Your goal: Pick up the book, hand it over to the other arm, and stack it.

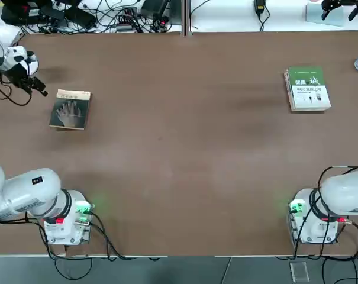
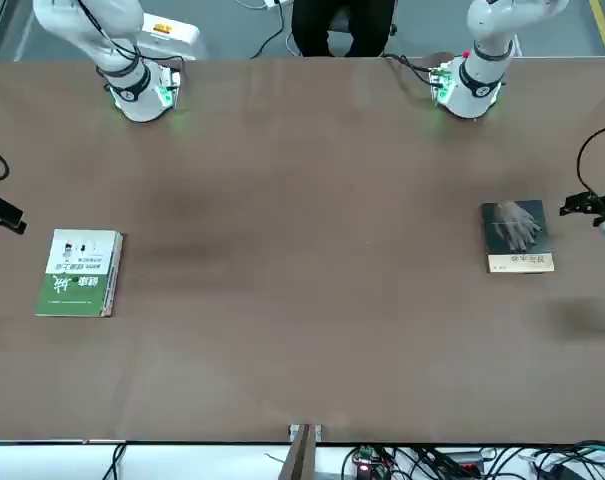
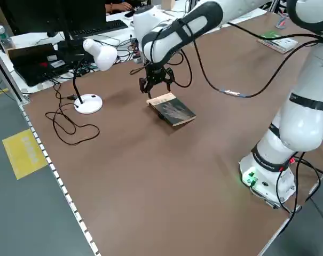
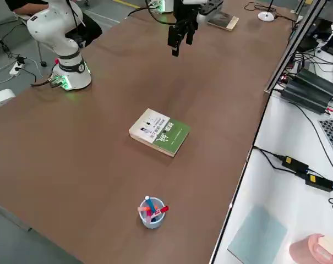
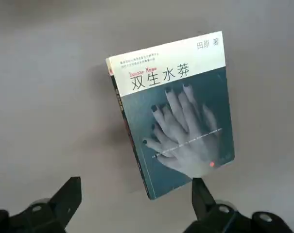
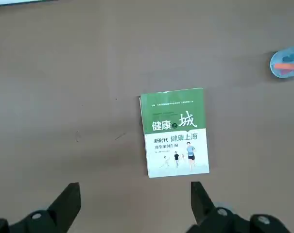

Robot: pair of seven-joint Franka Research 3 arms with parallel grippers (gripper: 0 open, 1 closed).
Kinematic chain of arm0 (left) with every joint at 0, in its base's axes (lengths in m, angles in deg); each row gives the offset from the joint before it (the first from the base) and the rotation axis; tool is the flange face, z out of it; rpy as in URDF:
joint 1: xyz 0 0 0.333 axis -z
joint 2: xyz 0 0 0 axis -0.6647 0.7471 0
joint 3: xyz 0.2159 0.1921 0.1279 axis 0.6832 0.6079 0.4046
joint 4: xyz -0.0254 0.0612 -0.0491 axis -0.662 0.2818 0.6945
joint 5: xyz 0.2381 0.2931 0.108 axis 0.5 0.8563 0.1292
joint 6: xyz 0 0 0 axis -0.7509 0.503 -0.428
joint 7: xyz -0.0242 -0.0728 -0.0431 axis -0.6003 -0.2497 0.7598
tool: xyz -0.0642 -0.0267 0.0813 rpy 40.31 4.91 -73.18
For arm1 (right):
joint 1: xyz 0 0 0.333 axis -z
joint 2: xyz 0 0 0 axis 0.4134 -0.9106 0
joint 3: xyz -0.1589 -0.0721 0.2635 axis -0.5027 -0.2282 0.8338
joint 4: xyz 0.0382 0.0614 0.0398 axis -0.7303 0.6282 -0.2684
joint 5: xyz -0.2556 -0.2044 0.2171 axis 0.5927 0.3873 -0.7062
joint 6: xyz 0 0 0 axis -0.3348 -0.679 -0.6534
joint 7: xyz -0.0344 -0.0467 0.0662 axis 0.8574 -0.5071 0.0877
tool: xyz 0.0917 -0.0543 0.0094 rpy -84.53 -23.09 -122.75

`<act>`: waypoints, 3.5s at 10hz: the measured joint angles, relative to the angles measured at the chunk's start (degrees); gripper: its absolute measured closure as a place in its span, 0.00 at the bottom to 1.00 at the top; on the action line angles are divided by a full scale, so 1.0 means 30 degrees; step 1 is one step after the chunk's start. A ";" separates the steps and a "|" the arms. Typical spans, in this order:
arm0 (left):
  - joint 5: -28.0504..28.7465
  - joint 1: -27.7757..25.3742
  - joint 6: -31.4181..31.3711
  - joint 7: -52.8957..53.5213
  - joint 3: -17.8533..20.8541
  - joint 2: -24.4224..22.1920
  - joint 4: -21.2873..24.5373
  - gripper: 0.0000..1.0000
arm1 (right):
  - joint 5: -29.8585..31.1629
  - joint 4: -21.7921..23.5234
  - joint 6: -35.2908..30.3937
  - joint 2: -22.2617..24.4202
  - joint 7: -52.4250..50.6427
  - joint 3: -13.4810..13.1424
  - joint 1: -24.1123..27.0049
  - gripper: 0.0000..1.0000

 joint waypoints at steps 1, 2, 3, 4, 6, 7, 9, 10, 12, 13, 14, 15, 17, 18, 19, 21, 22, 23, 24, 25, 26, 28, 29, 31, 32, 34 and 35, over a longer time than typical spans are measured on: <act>0.0000 0.0000 -0.0189 0.0062 -0.0025 0.0264 -0.0002 0.00 | -0.0002 0.0000 0.0001 -0.0002 0.0000 0.0029 -0.0026 0.00; -0.0001 -0.0001 -0.0325 0.0141 -0.0028 0.0471 -0.0004 0.00 | -0.0002 0.0001 0.0001 -0.0002 0.0000 0.0052 -0.0061 0.00; -0.0028 -0.0016 -0.0369 0.0300 -0.0028 0.0641 -0.0006 0.00 | -0.0002 0.0001 -0.0002 -0.0002 0.0000 0.0068 -0.0090 0.00; -0.0128 -0.0043 -0.0375 0.0475 -0.0027 0.0791 -0.0009 0.00 | -0.0002 0.0002 -0.0005 -0.0003 0.0000 0.0076 -0.0107 0.00; -0.0533 -0.0194 -0.0437 0.1100 -0.0027 0.1114 -0.0009 0.00 | -0.0002 0.0003 -0.0005 -0.0003 0.0000 0.0078 -0.0112 0.00; -0.0702 -0.0369 -0.0599 0.1518 -0.0027 0.1325 -0.0010 0.00 | -0.0002 0.0003 -0.0005 -0.0003 0.0000 0.0079 -0.0113 0.00; -0.1123 -0.0737 -0.0993 0.2476 -0.0023 0.1839 -0.0014 0.00 | -0.0002 0.0002 -0.0004 -0.0003 0.0000 0.0078 -0.0112 0.00; -0.1339 -0.0897 -0.1159 0.2898 -0.0026 0.2115 -0.0018 0.00 | -0.0002 0.0003 -0.0005 -0.0004 0.0000 0.0078 -0.0113 0.00; -0.1638 -0.1099 -0.1400 0.3463 -0.0024 0.2568 -0.0036 0.00 | -0.0002 0.0003 -0.0005 -0.0003 0.0000 0.0079 -0.0114 0.00; -0.1672 -0.1133 -0.1459 0.3583 -0.0024 0.2718 -0.0060 0.00 | -0.0002 0.0003 -0.0005 -0.0004 0.0000 0.0080 -0.0115 0.00; -0.1683 -0.1140 -0.1464 0.3618 -0.0026 0.2837 -0.0096 0.00 | -0.0002 0.0003 -0.0007 -0.0004 0.0000 0.0080 -0.0116 0.00; -0.1771 -0.1143 -0.1465 0.3669 -0.0027 0.2952 -0.0136 0.00 | -0.0002 0.0003 -0.0014 -0.0004 0.0000 0.0082 -0.0118 0.00; -0.2304 -0.1176 -0.1471 0.4137 -0.0027 0.3207 -0.0196 0.00 | -0.0002 0.0003 -0.0053 -0.0004 0.0000 0.0085 -0.0121 0.00; -0.2604 -0.1211 -0.1498 0.4451 -0.0027 0.3373 -0.0235 0.00 | -0.0002 0.0003 -0.0084 -0.0004 0.0000 0.0085 -0.0121 0.00; -0.2856 -0.1251 -0.1549 0.4685 -0.0027 0.3531 -0.0284 0.00 | -0.0002 0.0003 -0.0100 -0.0004 0.0001 0.0085 -0.0121 0.00; -0.3357 -0.1388 -0.1585 0.5088 -0.0031 0.3858 -0.0470 0.00 | -0.0002 0.0003 -0.0119 -0.0004 0.0003 0.0085 -0.0121 0.00; -0.3595 -0.1525 -0.1601 0.5395 -0.0031 0.4052 -0.0600 0.00 | -0.0002 0.0003 -0.0124 -0.0004 0.0004 0.0082 -0.0119 0.00; -0.3829 -0.1706 -0.1615 0.5845 -0.0028 0.4272 -0.0776 0.00 | -0.0002 0.0003 -0.0129 -0.0004 0.0005 0.0081 -0.0118 0.00; -0.4012 -0.1862 -0.1624 0.6339 -0.0029 0.4527 -0.1012 0.00 | -0.0002 0.0003 -0.0133 -0.0004 0.0006 0.0080 -0.0117 0.00; -0.4150 -0.1963 -0.1628 0.6736 -0.0029 0.4783 -0.1279 0.00 | -0.0002 0.0004 -0.0137 -0.0004 0.0007 0.0079 -0.0115 0.00; -0.4204 -0.2012 -0.1630 0.6957 -0.0029 0.5018 -0.1546 0.00 | -0.0002 0.0004 -0.0137 -0.0005 0.0009 0.0078 -0.0114 0.00; -0.4212 -0.2015 -0.1631 0.7052 -0.0054 0.5342 -0.1982 0.00 | -0.0002 0.0004 -0.0137 -0.0005 0.0010 0.0079 -0.0114 0.00; -0.4212 -0.2006 -0.1631 0.7052 -0.0077 0.5429 -0.2150 0.00 | -0.0002 0.0004 -0.0137 -0.0005 0.0010 0.0079 -0.0114 0.00; -0.4382 -0.1993 -0.1613 0.7054 -0.0113 0.5518 -0.2442 0.01 | -0.0002 0.0004 -0.0137 -0.0005 0.0010 0.0079 -0.0114 0.00; -0.4642 -0.1988 -0.1577 0.7065 -0.0122 0.5578 -0.2603 0.01 | -0.0002 0.0004 -0.0137 -0.0005 0.0013 0.0080 -0.0114 0.00; -0.5285 -0.1985 -0.1254 0.7072 -0.0130 0.5729 -0.2941 0.01 | -0.0002 0.0004 -0.0137 -0.0005 0.0020 0.0080 -0.0115 0.00; -0.5752 -0.1986 -0.0894 0.7078 -0.0130 0.5830 -0.3158 0.01 | -0.0002 0.0005 -0.0137 -0.0007 0.0020 0.0081 -0.0115 0.00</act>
